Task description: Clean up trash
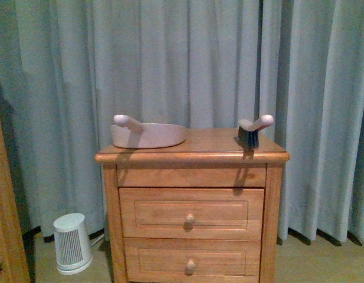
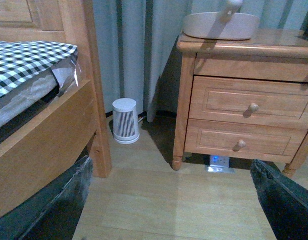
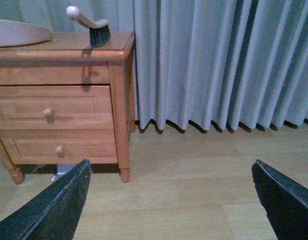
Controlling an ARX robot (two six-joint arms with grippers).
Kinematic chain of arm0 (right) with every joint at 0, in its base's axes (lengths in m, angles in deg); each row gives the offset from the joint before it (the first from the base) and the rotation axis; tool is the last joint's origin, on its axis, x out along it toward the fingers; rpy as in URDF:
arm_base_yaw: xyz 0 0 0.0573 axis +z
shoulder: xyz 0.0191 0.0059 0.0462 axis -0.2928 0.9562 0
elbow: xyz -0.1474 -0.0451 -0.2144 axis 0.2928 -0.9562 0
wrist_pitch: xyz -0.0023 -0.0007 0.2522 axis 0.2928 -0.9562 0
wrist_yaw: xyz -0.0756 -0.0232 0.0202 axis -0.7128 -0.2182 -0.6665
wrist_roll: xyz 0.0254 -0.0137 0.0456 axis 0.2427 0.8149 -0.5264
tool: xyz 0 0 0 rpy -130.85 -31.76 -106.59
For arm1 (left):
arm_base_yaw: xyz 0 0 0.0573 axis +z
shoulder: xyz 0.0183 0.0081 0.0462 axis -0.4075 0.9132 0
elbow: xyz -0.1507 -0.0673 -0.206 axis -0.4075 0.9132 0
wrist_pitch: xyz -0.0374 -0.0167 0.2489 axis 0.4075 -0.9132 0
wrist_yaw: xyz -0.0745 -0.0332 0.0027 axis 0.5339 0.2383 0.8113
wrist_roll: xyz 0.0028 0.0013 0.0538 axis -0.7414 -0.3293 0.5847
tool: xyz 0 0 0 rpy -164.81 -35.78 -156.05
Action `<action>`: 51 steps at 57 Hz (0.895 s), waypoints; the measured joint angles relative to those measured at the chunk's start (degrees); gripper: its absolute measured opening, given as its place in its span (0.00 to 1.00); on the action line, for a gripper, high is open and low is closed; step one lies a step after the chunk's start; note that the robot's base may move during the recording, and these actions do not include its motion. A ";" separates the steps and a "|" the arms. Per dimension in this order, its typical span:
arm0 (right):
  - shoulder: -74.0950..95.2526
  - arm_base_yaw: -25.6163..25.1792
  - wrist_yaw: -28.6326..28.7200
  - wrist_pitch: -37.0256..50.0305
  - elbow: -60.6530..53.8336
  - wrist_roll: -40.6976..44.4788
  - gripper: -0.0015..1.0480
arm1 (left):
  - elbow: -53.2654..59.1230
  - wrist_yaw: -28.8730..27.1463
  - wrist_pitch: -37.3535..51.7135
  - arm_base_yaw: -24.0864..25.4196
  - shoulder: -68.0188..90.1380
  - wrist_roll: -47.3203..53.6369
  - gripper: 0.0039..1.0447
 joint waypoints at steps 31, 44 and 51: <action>0.00 0.00 0.00 0.00 0.00 0.00 0.93 | 0.00 0.00 0.00 0.00 0.00 0.00 0.93; 0.00 0.00 0.00 0.00 0.00 0.00 0.93 | 0.00 0.00 0.00 0.00 0.00 0.00 0.93; 0.00 0.00 0.00 0.00 0.00 0.00 0.93 | 0.00 0.00 0.00 0.00 0.00 0.00 0.93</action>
